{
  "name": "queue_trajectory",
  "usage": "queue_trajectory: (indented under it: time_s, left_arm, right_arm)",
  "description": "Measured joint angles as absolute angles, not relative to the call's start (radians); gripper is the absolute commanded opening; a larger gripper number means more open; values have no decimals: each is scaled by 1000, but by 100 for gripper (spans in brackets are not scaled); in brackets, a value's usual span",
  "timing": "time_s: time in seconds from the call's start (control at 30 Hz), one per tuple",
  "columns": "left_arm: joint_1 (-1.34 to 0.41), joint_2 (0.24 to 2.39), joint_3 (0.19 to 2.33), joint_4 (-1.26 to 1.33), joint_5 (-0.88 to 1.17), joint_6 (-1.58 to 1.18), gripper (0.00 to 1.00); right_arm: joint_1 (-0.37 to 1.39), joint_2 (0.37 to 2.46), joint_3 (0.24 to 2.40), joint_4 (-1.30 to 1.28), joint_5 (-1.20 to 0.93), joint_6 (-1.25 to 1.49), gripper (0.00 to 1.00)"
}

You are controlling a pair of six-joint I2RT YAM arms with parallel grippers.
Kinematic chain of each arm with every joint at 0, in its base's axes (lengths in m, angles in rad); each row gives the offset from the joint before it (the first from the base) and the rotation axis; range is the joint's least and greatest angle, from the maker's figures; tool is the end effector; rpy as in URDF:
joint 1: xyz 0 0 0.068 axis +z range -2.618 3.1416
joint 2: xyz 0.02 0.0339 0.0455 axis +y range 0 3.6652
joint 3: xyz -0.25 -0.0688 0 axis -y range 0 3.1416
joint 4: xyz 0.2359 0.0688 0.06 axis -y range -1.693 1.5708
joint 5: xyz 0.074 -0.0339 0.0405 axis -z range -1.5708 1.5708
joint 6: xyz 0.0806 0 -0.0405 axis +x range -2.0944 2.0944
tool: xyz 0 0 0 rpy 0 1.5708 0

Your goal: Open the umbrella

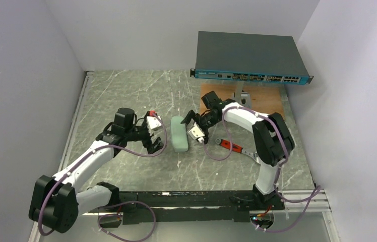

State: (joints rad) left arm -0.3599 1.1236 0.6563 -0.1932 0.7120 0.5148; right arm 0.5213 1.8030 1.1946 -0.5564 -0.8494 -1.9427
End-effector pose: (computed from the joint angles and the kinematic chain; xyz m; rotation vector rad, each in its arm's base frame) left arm 0.2212 -0.1395 0.2034 1.2331 1.7369 -0.6976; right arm 0.2783 0.2296 0.1543 -2.1966 0.5515 0.4701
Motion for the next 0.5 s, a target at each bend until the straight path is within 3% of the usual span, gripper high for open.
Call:
queue_trajectory:
  time_s: [0.23,0.5]
  left_arm:
    - [-364,1055,578,-88,602,394,100]
    - [-371,1050,527,-72,517,367,100]
  right_arm:
    - [521,1970,1414,-859,-863,-2044,93]
    - [543,2052,1526,-974,-862,-2066,95]
